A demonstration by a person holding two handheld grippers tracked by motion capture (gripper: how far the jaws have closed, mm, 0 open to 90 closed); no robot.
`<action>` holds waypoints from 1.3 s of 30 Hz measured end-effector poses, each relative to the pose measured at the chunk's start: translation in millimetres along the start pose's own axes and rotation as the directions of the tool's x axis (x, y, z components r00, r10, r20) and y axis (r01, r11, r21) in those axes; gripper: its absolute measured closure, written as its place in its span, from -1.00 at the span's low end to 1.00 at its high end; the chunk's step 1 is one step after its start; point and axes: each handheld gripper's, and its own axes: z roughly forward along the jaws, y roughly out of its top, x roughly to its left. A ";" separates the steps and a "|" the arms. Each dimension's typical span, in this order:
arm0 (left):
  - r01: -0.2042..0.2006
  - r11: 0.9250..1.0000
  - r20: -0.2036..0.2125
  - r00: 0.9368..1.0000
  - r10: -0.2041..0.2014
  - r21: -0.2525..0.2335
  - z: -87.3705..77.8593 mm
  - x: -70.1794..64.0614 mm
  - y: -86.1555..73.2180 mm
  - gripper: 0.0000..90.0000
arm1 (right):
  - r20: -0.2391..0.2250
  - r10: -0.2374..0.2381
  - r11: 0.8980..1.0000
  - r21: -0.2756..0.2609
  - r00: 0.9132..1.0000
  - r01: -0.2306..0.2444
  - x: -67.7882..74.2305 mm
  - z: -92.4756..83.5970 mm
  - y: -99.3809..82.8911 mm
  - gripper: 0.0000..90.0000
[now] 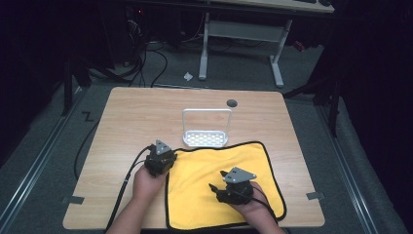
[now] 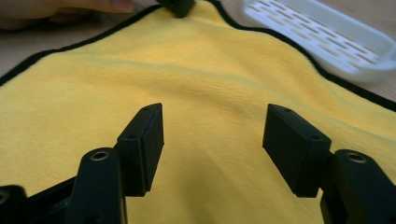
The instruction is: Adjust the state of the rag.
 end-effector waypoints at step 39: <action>0.174 0.985 0.111 0.979 -0.173 -0.001 -1.8 19.6 -3.1 0.76 | -0.212 -0.174 0.980 0.059 0.962 0.190 110.4 63.4 25.1 0.26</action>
